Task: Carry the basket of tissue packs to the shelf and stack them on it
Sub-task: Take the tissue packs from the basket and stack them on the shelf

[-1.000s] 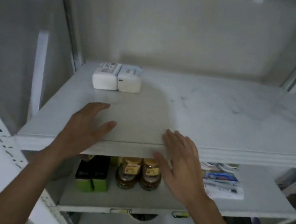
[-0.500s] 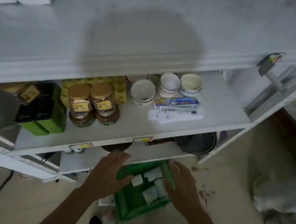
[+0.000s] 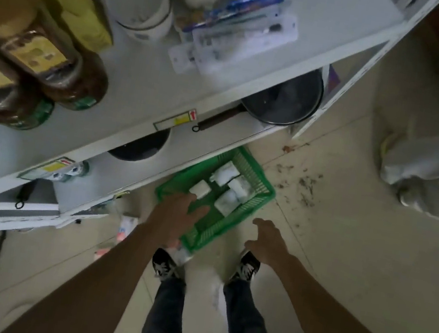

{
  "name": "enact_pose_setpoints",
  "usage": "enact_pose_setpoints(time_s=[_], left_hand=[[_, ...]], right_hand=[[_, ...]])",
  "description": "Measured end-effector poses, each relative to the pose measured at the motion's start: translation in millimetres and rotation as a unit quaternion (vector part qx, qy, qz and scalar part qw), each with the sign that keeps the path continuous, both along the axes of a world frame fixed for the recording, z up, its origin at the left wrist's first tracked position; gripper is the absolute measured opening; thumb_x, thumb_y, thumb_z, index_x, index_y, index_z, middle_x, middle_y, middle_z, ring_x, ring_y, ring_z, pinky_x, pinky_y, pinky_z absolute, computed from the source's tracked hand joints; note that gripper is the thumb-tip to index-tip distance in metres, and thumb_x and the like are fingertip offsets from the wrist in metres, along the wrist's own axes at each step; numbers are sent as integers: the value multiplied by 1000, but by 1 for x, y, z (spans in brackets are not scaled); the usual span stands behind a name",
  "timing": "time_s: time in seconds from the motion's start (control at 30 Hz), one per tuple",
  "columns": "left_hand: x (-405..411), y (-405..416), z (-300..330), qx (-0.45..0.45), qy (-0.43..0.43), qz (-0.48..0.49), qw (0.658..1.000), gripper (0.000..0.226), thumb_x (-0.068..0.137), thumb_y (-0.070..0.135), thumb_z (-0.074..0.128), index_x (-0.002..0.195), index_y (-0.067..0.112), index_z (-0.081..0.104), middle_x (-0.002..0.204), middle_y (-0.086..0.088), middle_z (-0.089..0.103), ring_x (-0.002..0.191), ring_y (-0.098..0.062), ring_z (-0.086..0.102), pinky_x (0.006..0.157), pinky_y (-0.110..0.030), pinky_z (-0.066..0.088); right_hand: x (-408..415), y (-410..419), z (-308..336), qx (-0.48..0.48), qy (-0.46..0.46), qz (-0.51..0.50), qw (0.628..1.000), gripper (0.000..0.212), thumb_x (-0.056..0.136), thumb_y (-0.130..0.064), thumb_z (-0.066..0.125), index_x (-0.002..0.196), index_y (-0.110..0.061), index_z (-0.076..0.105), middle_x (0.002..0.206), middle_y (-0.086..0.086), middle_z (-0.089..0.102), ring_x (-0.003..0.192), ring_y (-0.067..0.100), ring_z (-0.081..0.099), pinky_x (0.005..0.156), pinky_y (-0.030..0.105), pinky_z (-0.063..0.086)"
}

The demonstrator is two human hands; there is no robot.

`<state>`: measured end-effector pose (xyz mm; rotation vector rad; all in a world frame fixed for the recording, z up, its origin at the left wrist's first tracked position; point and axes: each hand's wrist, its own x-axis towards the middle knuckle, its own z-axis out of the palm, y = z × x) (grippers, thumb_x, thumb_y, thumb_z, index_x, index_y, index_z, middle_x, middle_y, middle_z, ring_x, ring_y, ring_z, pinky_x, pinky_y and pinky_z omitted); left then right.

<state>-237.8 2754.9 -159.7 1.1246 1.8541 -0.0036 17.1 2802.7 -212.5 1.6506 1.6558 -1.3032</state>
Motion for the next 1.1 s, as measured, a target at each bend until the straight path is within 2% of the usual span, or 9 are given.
enact_pose_setpoints(time_s=[0.1,0.2,0.33,0.43,0.6,0.77,0.87,1.1], left_hand=[[-4,21,-46,-2,-14,0,1000,79,94,72,48,151,17,51,153,-9,55,136,-27,54,111,-41,46],[-11,35,-99,-4,-27,8,1000,80,92,72,47,150,17,52,150,-11,57,131,-28,58,107,-42,48],[-20,36,-187,7,-17,12,1000,89,85,76,40,147,13,54,143,-14,61,126,-30,60,105,-47,51],[-28,27,-258,-23,-14,5,1000,90,84,78,41,149,16,51,144,-12,60,127,-30,60,104,-47,51],[-41,13,-357,-24,36,-28,999,73,95,61,61,149,12,49,142,-14,60,125,-33,61,95,-39,49],[-44,21,-422,4,112,-53,992,80,97,52,64,157,8,35,155,-18,45,138,-39,49,109,-52,47],[-41,34,-456,38,140,-29,989,79,94,50,69,152,6,39,146,-19,47,131,-39,51,99,-52,51],[-40,60,-519,71,192,-66,977,93,87,46,78,155,2,32,151,-20,44,133,-38,51,100,-50,50]], right_hand=[[-14,2,-50,-24,3,-50,998,74,93,-30,69,158,-19,35,161,13,33,146,34,37,108,38,40],[-29,7,-104,-32,19,-106,994,74,94,-27,73,158,-16,37,163,13,34,146,31,39,101,30,40],[-43,14,-183,-22,39,-154,987,73,94,-22,73,158,-15,39,166,11,33,148,31,40,113,37,39],[-47,22,-243,3,30,-119,992,68,95,-21,69,157,-15,41,165,11,37,148,32,40,113,39,39],[-48,40,-318,101,-43,-8,994,60,89,-23,66,147,-17,52,147,16,54,136,40,46,107,46,46],[-49,66,-372,147,-88,108,979,53,86,-22,66,137,-11,55,135,17,58,126,39,50,100,45,48],[-53,83,-406,156,-126,155,967,54,90,-28,65,138,-8,50,138,18,53,129,39,49,101,47,47],[-61,117,-473,124,-117,108,979,96,94,-41,69,160,0,13,161,24,28,146,44,33,114,51,38]])
